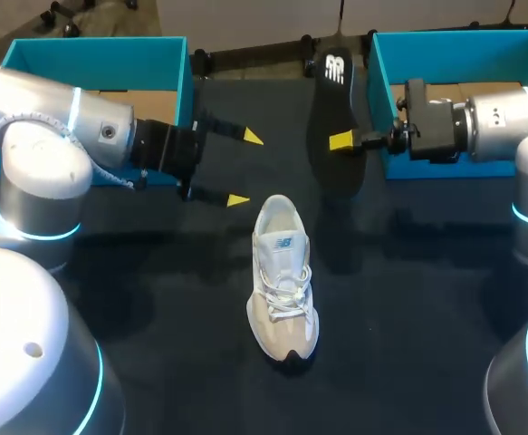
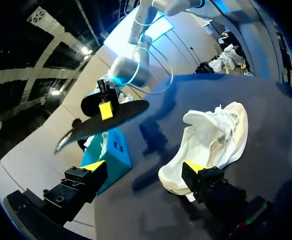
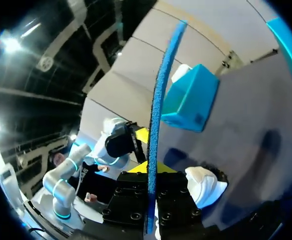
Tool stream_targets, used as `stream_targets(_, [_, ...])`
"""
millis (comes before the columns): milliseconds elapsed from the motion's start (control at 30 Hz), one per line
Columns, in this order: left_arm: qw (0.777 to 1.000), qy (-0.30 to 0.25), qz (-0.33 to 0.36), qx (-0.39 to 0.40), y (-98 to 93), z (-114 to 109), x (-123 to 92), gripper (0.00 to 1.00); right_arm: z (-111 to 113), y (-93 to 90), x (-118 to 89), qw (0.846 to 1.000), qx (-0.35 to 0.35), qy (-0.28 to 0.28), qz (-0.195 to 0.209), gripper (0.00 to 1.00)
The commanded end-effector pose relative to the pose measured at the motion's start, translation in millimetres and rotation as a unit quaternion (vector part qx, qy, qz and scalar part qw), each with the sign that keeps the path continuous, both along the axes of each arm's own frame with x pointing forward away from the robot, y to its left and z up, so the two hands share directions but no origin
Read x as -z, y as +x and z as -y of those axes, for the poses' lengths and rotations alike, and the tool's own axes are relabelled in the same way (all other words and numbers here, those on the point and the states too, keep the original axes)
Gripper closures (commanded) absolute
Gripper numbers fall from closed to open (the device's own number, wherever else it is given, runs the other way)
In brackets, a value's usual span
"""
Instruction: Take the shoe out of the shoebox, open the shoe tongue, remove and reinsert the insole, then place the shoe into the shoebox
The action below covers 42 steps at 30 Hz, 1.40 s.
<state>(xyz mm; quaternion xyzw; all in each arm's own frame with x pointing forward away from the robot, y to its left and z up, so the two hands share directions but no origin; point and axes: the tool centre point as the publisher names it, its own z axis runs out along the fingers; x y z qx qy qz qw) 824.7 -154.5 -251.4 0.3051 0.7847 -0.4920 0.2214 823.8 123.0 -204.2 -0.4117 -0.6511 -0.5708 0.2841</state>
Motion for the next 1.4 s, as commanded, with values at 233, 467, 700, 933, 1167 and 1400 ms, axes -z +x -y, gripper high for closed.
stream_targets(233, [1.000, 0.000, 0.001, -0.002, -2.2, 0, 0, 0.00, 0, -3.9, 7, 1.000, 0.001, 0.024, 0.014, 1.00])
stream_targets(467, [1.000, 0.000, 0.001, -0.002, -2.2, 0, 0, 0.00, 0, -3.9, 7, 1.000, 0.001, 0.024, 0.014, 1.00])
stream_targets(700, [1.000, 0.000, 0.001, -0.002, -2.2, 0, 0, 0.00, 0, -3.9, 7, 1.000, 0.001, 0.024, 0.014, 1.00])
stream_targets(933, [1.000, 0.000, 0.001, -0.002, -2.2, 0, 0, 0.00, 0, -3.9, 7, 1.000, 0.001, 0.024, 0.014, 1.00])
stream_targets(1167, [1.000, 0.000, -0.018, -0.004, -4.8, -1, -1, 0.00, 0, -3.9, 7, 1.000, 0.001, 0.024, 0.014, 1.00])
stream_targets(1400, [0.997, 0.029, -0.068, -0.013, -13.7, -12, 1, 0.00, -10, 8.4, 6, 0.996, 0.007, 0.013, 0.086, 1.00])
